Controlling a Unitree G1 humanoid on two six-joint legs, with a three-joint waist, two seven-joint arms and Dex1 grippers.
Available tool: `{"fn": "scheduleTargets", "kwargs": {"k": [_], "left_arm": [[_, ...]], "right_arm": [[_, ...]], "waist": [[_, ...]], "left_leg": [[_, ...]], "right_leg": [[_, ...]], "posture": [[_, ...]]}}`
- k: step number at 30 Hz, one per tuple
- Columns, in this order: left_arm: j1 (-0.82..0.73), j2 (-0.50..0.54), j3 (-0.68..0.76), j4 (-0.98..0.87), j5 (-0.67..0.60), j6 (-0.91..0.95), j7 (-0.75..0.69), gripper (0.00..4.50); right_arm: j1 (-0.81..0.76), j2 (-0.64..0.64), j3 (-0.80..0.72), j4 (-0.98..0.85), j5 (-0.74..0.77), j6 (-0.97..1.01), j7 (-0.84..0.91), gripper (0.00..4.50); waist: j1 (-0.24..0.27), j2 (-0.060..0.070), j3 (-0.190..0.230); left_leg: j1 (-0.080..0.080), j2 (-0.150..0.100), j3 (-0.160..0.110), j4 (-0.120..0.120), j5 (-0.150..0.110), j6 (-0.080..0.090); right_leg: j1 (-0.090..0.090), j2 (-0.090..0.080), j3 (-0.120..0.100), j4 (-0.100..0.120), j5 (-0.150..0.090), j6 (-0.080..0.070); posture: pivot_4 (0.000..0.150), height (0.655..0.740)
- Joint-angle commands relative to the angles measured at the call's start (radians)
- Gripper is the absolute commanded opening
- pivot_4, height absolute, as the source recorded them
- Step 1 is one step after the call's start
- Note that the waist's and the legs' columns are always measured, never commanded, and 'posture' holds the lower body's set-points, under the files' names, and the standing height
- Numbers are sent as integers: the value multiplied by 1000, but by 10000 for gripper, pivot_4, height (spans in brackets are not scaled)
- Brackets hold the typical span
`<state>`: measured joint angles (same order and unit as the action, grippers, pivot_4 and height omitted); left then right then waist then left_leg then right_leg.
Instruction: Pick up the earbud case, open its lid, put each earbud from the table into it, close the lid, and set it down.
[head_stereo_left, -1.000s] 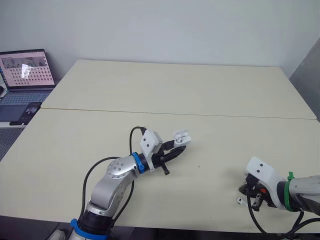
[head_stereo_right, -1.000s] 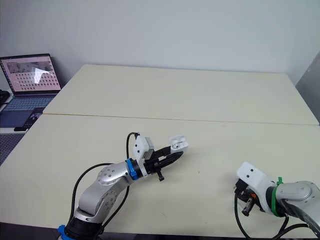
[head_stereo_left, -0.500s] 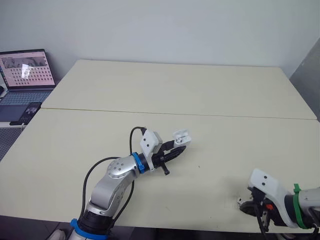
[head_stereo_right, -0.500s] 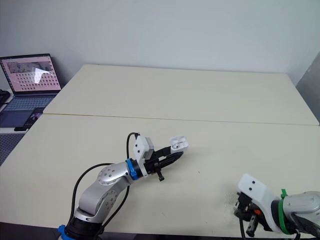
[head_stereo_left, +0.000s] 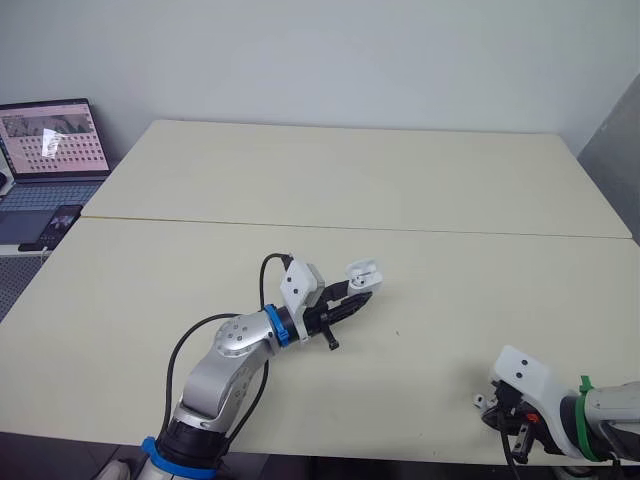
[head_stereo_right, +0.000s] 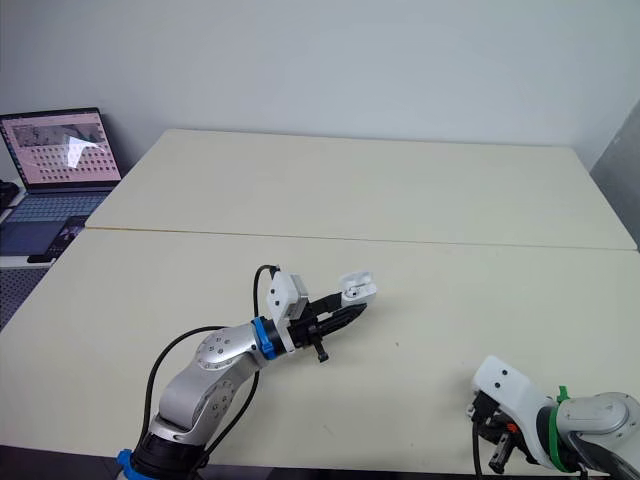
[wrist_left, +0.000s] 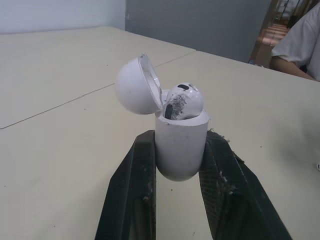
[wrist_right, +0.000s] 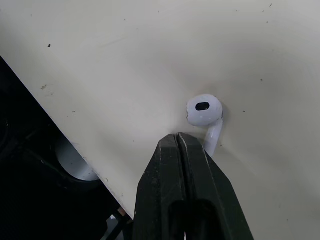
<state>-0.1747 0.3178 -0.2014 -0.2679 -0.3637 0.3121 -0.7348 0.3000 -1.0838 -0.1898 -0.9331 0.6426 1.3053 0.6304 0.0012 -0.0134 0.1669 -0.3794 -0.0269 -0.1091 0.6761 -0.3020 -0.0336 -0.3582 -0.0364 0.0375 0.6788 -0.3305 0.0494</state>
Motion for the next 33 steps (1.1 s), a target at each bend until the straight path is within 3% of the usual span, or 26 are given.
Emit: {"fn": "scheduleTargets", "kwargs": {"k": [1,33], "left_arm": [[-2,-1,-1,-15,3,-28,-9,8022],[-8,-10,-4,-10,7,-25,-10,8022]], "right_arm": [[4,-21,-1,20,-40,-13,-22,253],[49,-73,-46,26,-84,-60,11,253]], "waist": [[0,0,0],[1,0,0]], "left_leg": [[0,0,0,0,0,0],[0,0,0,0,0,0]], "right_leg": [[0,0,0,0,0,0],[0,0,0,0,0,0]], "posture": [[1500,7400],[1500,7400]]}}
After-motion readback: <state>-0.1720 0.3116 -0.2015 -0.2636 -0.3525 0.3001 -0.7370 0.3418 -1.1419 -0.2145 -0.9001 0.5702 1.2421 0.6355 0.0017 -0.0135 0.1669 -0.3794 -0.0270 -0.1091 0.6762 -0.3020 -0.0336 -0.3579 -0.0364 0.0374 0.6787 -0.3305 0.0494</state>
